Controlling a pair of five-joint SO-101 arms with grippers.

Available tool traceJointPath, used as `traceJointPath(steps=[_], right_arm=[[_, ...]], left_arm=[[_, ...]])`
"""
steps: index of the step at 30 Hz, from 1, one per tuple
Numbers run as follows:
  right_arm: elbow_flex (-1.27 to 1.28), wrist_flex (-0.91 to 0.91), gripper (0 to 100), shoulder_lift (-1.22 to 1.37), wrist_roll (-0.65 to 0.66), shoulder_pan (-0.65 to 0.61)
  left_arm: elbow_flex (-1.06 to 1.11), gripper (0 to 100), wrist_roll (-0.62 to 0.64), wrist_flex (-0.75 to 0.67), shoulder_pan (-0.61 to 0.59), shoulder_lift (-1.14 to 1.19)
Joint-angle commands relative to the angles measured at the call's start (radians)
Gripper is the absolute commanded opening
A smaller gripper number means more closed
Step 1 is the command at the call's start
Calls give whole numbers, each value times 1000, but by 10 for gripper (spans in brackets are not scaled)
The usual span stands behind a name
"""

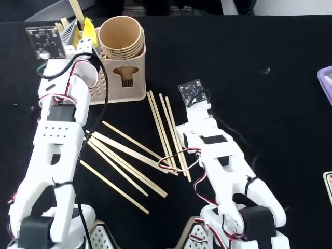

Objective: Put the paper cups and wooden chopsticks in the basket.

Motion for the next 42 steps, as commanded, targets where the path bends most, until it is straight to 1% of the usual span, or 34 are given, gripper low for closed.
traceJointPath(steps=[1,11,13,17,20,25,29,33,42], right_arm=[[-35,-23,29,7,12,11],[-35,-23,29,7,12,11],[-36,-23,29,7,12,11],[-36,-23,29,7,12,11],[-36,-32,29,7,12,11],[-15,-75,29,7,12,11],[-15,-75,29,7,12,11],[-15,-77,29,7,12,11],[-15,-72,29,7,12,11]], left_arm=[[-12,32,-3,-20,-10,23],[-4,34,-3,-17,-21,94],[-4,53,-3,-11,-21,95],[-19,127,-2,117,-21,92],[-42,129,-2,203,-22,92],[-44,130,-2,216,-47,91],[-48,130,-2,219,-77,84],[-44,130,-2,222,-102,2],[-42,134,-2,227,-93,-201]])
